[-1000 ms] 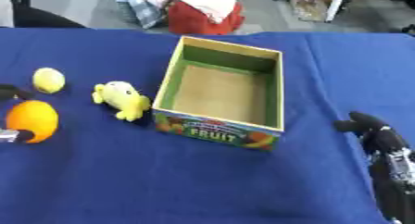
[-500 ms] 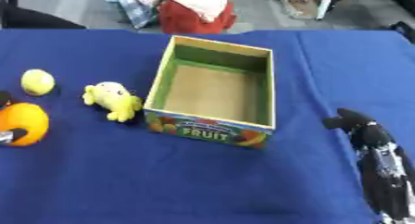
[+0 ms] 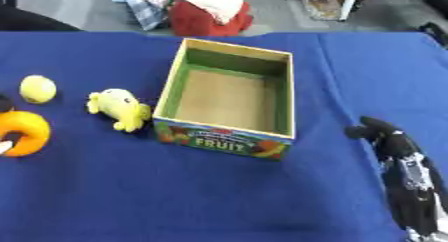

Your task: Pick up objects on the table and place them in the box.

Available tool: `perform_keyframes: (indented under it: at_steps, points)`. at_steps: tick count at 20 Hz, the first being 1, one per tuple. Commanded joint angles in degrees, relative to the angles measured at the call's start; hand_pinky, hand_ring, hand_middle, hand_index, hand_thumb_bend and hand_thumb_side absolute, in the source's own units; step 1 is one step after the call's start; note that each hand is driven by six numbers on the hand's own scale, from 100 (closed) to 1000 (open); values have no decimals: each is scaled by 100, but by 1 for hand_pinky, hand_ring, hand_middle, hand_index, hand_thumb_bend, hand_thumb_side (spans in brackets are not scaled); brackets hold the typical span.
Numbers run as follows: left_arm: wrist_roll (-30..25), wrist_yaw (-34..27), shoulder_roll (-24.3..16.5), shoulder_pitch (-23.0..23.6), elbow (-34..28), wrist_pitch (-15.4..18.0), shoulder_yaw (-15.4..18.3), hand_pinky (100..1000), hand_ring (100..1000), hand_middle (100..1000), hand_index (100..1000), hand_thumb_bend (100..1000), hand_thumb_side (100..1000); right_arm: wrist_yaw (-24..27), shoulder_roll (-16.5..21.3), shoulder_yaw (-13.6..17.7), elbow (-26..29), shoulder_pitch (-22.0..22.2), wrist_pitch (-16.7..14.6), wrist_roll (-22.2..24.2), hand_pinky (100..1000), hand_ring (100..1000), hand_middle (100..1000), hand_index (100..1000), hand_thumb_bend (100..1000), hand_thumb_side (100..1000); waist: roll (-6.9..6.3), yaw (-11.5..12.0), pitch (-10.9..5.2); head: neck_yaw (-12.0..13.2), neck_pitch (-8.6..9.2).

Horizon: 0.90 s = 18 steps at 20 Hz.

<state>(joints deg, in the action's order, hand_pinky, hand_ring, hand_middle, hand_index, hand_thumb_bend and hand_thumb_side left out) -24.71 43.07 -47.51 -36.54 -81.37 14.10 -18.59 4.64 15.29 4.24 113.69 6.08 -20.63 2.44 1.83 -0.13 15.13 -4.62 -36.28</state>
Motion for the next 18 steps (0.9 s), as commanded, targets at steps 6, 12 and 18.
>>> perform_keyframes:
  at_steps: [6, 12, 18]
  points:
    - [-66, -778, -106, -40, -288, -136, 149, 436, 390, 382, 512, 100, 244, 33, 46, 43, 90, -5, 41, 1, 953, 777, 620, 836, 100, 1000, -26, 11, -121, -23, -30]
    - [-48, -1306, -142, -143, -478, -231, 198, 397, 338, 332, 468, 100, 254, 52, 70, 45, 90, 4, 46, 8, 953, 777, 620, 836, 100, 1000, -43, 21, -146, -48, -55]
    - [-40, -1559, -97, -381, -677, -209, 188, 345, 283, 271, 405, 100, 290, 122, 135, 39, 90, 13, 26, 26, 952, 777, 620, 836, 100, 1000, -50, 14, -194, -53, -71]
